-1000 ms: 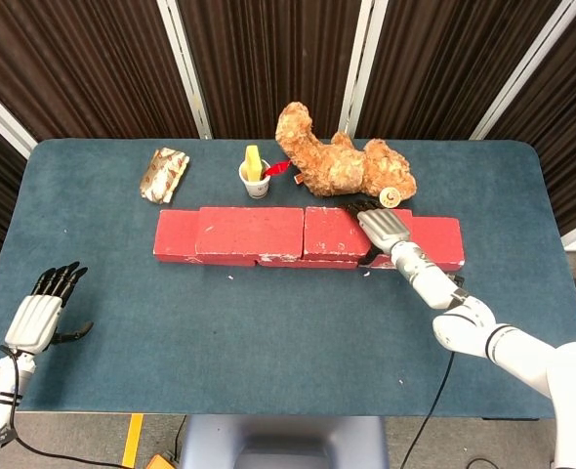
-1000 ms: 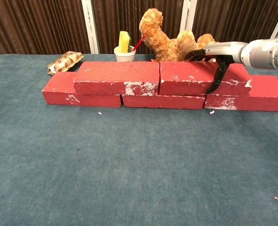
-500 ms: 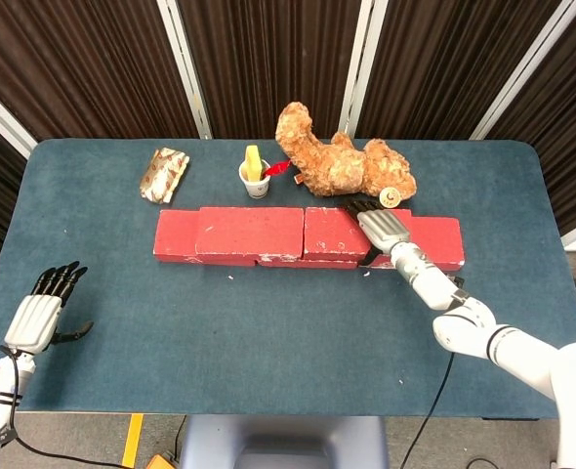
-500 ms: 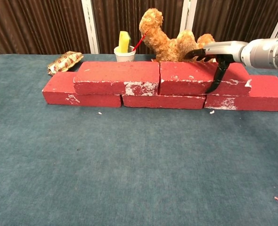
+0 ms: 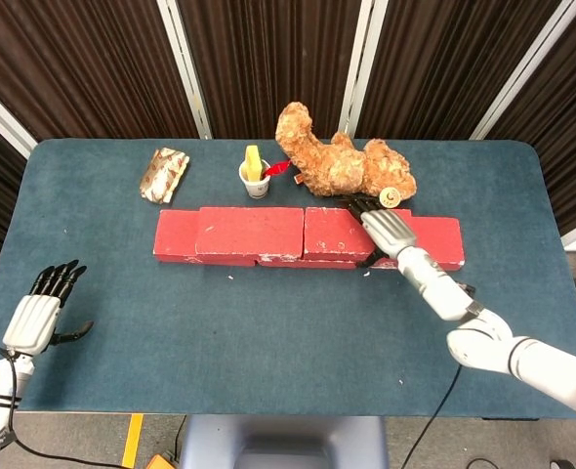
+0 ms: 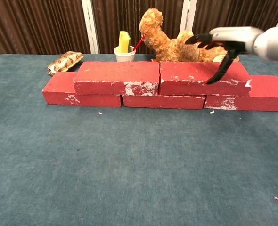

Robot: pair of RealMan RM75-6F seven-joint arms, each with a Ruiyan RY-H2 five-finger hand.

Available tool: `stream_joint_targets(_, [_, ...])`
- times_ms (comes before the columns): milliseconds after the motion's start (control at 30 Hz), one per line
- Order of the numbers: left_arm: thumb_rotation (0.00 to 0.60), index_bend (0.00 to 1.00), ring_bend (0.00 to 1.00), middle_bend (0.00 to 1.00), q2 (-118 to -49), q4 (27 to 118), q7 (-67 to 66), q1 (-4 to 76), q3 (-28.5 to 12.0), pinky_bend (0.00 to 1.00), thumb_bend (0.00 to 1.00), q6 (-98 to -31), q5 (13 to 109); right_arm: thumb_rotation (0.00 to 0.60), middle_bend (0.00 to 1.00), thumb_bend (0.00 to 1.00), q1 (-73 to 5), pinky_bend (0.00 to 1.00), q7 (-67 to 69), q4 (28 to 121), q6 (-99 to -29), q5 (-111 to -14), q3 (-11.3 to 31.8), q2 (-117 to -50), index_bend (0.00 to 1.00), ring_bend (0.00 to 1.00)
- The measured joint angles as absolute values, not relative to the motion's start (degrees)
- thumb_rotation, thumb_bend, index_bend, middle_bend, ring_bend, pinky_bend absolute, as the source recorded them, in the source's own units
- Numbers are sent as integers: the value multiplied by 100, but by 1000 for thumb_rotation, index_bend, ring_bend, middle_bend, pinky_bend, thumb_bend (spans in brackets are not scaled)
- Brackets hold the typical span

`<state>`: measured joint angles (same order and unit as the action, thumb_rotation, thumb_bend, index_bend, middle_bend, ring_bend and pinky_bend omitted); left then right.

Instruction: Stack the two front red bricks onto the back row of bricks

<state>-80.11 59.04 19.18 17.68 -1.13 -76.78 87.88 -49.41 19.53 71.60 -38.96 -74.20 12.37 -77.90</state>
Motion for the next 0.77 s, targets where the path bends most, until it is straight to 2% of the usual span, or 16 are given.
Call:
stream_joint_targets(200, [600,0,0,0,-7883,6242,1630,1663,-140,10,267,-7966,8830,600,3,57,-4117,1,1313,8436,-5151,-7732,895,-7051,0,0])
stream_joint_targets(367, [600,0,0,0,-7735,6605,1030,1553,-191,10,277,-8032,8682,600,0,57,-3150,0,-261,9049,-6207,-7723,421,-6858,0,0])
stream_joint_targets(467, [600,0,0,0,-7600,6994,539,1476,-240,10,282,-8034,8505,600,0,57,-2438,0,-1015,9130,-7113,-7756,115,-6975,0,0])
stream_joint_targets(600, [600,0,0,0,-7425,7451,86,1376,-295,10,284,-8079,8357,600,0,57,-1604,0,-1266,9138,-8274,-8072,-210,-7070,0,0])
stream_joint_targets(667, [600,0,0,0,-7382,7566,-7,1345,-301,11,284,-8115,8351,600,0,57,-1340,0,-1254,9132,-8706,-8269,-282,-7100,0,0])
stream_joint_targets(767, [600,0,0,0,-7304,7762,-134,1297,-293,11,284,-8190,8393,600,0,57,-1071,0,-1230,9142,-8918,-8419,-316,-7112,0,0])
